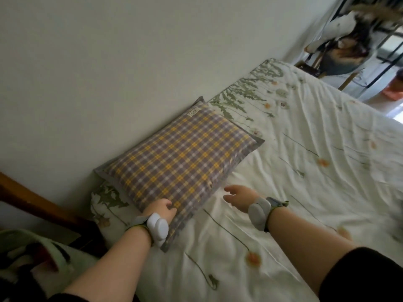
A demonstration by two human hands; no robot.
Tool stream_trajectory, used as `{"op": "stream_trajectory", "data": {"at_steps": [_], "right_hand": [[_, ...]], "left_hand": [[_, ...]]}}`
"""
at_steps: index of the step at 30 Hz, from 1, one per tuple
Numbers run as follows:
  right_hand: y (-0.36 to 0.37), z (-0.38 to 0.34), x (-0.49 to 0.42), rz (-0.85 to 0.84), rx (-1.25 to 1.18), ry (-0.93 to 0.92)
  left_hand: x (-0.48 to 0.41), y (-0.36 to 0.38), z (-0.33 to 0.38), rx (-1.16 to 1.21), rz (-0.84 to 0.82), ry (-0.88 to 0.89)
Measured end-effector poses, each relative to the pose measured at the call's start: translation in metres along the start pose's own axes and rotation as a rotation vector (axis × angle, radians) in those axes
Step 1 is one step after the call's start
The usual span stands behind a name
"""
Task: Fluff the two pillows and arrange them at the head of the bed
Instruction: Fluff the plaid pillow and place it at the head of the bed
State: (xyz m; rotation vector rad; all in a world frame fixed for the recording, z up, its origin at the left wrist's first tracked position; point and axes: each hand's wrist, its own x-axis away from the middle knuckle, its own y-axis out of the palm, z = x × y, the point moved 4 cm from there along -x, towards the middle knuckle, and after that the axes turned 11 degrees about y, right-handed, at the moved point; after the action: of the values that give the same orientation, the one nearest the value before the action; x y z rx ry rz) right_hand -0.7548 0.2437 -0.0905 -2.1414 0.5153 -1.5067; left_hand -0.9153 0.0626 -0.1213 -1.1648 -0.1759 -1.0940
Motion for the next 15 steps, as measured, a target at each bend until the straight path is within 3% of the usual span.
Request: {"op": "stream_trajectory", "data": {"at_steps": [5,15], "right_hand": [[-0.023,0.054,0.065,0.042,-0.022,-0.012],[-0.051,0.302,0.275,0.204,-0.250,0.045]], "left_hand": [[0.059,0.019,0.061,0.068,0.010,0.142],[0.260,0.152,0.214,0.099,-0.039,0.410]]}}
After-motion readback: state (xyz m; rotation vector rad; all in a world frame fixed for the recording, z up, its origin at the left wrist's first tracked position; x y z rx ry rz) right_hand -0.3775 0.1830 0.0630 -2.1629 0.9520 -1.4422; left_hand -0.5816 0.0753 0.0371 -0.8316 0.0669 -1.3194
